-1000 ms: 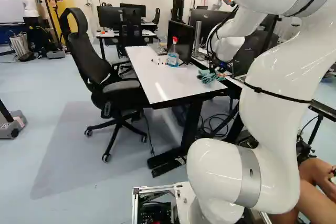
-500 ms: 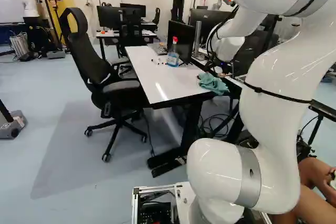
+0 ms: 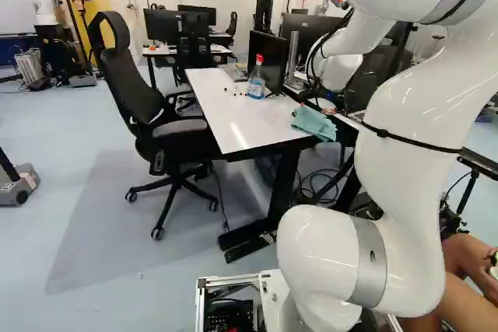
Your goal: Clean the table with the green towel
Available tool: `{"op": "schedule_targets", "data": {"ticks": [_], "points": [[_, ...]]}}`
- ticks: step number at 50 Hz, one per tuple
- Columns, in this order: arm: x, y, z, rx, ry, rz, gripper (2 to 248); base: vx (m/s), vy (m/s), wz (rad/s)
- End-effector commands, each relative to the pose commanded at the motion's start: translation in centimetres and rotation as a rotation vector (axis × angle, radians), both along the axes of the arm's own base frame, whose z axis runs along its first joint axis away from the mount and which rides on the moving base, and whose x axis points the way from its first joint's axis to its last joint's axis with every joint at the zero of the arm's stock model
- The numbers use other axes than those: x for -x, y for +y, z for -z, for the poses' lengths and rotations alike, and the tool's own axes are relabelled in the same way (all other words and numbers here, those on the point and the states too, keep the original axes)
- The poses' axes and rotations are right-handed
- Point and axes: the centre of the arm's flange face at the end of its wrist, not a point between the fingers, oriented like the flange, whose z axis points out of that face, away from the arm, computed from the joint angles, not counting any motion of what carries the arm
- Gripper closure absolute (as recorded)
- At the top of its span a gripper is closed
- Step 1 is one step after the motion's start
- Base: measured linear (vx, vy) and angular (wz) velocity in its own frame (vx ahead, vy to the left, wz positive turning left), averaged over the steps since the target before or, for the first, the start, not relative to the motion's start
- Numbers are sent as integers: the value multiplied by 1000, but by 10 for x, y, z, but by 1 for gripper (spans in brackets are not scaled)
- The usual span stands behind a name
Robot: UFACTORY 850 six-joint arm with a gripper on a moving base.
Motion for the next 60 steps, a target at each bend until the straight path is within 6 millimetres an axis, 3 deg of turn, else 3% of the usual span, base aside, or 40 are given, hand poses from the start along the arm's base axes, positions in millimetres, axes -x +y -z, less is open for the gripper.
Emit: {"op": "schedule_targets", "data": {"ticks": [30,60], "points": [[5,10,3,11,-15,-14,3,0,0,0],[28,48,16,54,-76,-71,3,0,0,0]]}}
